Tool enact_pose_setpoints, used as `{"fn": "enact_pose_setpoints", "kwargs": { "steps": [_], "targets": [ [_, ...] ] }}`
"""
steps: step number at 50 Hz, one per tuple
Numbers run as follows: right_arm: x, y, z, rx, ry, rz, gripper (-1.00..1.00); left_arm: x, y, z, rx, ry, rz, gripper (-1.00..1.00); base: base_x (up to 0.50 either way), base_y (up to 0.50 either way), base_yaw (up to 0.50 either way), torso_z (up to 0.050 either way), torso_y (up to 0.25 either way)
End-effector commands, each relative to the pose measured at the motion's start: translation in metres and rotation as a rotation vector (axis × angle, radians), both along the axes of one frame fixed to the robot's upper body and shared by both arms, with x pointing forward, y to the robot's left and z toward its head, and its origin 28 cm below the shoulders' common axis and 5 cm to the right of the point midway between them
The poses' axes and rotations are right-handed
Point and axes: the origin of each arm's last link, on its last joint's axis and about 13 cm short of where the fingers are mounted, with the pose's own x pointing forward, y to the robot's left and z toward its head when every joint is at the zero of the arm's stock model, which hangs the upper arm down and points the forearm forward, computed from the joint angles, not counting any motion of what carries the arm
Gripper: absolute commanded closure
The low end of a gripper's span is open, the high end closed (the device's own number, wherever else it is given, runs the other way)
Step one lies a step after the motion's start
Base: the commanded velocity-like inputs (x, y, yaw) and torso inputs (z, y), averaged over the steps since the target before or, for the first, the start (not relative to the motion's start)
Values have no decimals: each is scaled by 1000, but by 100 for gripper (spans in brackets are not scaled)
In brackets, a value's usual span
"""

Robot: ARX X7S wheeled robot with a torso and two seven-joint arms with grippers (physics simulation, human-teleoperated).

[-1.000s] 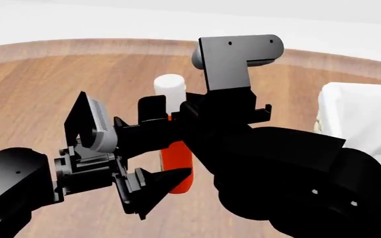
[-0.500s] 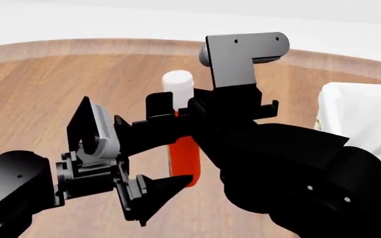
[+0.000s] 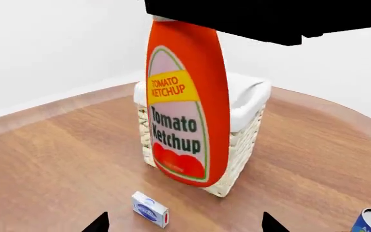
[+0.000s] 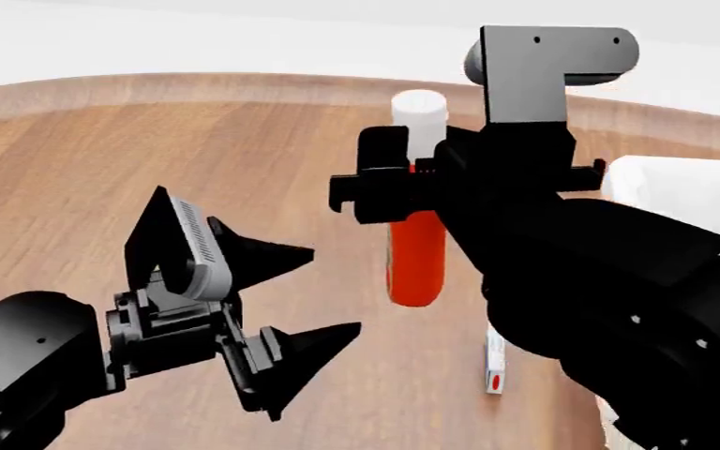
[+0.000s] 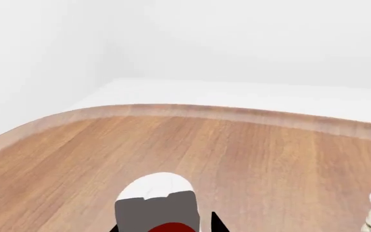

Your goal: Pick up the ketchup, and put it in the basket.

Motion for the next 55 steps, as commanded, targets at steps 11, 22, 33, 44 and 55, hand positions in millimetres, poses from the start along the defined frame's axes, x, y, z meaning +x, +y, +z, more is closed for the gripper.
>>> {"fn": "enact_pose_setpoints", "kwargs": {
  "steps": [11,22,33,44,55],
  "targets": [
    [27,-41,39,-2,-134,-162,100,-17,-11,-40,-32,-48,499,-100,0,0,0,0,0],
    [47,-66,53,-48,-154,-269,100,-25,-4,-50,2,-48,742,-100,0,0,0,0,0],
    [59,-90,55,-79,-157,-373,100,-28,5,-52,-3,-49,856,-100,0,0,0,0,1],
    [63,-113,53,-71,-156,-458,100,-33,6,-50,18,-93,900,-100,0,0,0,1,0],
    [71,-126,40,-104,-154,-508,100,-41,6,-44,42,-188,885,-100,0,0,0,0,1]
  ]
}}
